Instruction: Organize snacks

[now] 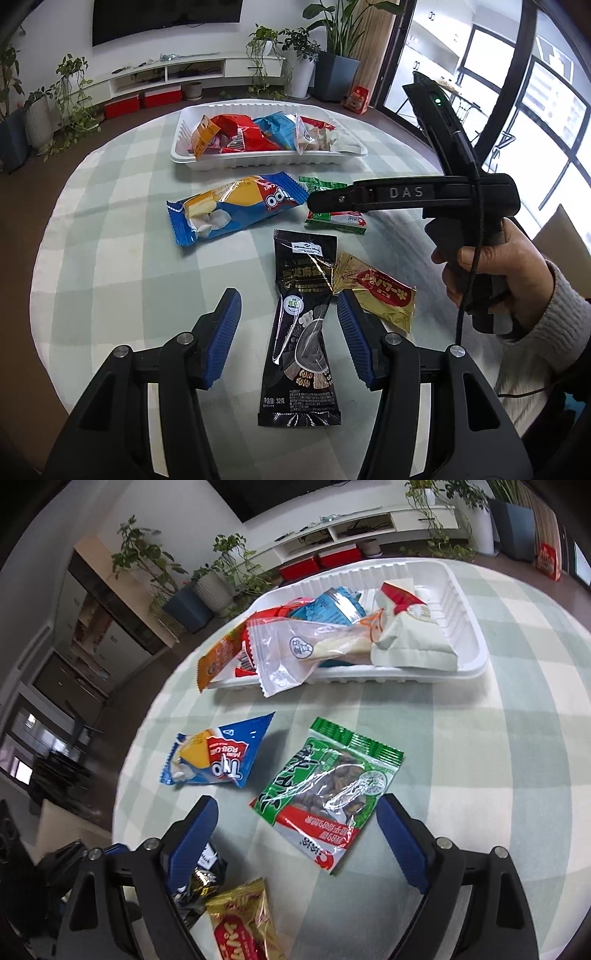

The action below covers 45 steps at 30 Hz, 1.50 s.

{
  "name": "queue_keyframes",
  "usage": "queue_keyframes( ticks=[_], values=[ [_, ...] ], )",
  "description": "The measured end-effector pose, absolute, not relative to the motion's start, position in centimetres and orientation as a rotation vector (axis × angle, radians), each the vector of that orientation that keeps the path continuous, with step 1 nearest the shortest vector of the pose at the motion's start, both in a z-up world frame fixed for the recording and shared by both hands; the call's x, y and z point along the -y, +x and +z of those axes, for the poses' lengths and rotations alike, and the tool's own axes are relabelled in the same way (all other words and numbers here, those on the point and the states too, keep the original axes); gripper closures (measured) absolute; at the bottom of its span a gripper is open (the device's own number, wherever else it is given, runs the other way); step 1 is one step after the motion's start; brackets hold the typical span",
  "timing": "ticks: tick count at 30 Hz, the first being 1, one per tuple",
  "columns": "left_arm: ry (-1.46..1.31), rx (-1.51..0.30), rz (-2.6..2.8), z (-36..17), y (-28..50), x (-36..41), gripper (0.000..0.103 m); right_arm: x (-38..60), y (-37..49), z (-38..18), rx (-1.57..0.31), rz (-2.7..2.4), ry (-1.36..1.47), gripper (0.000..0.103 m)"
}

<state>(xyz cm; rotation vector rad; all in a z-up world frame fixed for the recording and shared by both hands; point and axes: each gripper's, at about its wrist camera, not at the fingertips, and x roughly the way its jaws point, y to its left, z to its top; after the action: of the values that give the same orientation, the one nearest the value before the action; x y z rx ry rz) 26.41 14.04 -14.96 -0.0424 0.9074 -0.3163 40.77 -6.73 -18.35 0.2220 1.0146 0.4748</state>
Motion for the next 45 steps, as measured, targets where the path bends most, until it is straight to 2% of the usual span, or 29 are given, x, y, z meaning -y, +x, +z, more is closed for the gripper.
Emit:
queue_keyframes(
  ticks=[9, 11, 18, 23, 32, 38, 41, 42, 45],
  values=[
    [-0.046, -0.897, -0.321, -15.2, 26.0, -14.3, 0.046, 3.6, 40.4, -19.0, -0.975, 0.411, -0.102, 0.013],
    [-0.039, -0.9, -0.322, -15.4, 25.9, -14.2, 0.046, 3.5, 40.2, -19.1, -0.961, 0.401, -0.136, 0.016],
    [0.005, -0.926, -0.34, -16.4, 25.7, -13.3, 0.046, 4.1, 40.5, -19.2, -0.947, 0.392, -0.162, 0.021],
    [0.038, -0.947, -0.354, -17.1, 26.0, -12.4, 0.046, 4.7, 40.1, -19.0, -0.929, 0.407, -0.168, 0.03],
    [0.091, -1.029, -0.362, -19.7, 27.4, -11.0, 0.046, 7.2, 39.1, -18.8, -0.895, 0.457, -0.12, 0.036],
    [0.114, -1.01, -0.355, -20.1, 27.7, -10.6, 0.046, 9.6, 39.1, -18.5, -0.903, 0.49, -0.013, 0.037],
    [0.097, -1.005, -0.34, -20.0, 28.1, -11.1, 0.06, 10.3, 39.2, -18.4, -0.912, 0.498, 0.03, 0.037],
    [0.084, -1.006, -0.341, -20.0, 28.2, -11.3, 0.068, 10.5, 39.1, -18.4, -0.914, 0.5, 0.041, 0.037],
    [0.043, -1.008, -0.352, -19.8, 28.0, -11.8, 0.073, 11.3, 38.8, -18.3, -0.925, 0.509, 0.099, 0.037]
  ],
)
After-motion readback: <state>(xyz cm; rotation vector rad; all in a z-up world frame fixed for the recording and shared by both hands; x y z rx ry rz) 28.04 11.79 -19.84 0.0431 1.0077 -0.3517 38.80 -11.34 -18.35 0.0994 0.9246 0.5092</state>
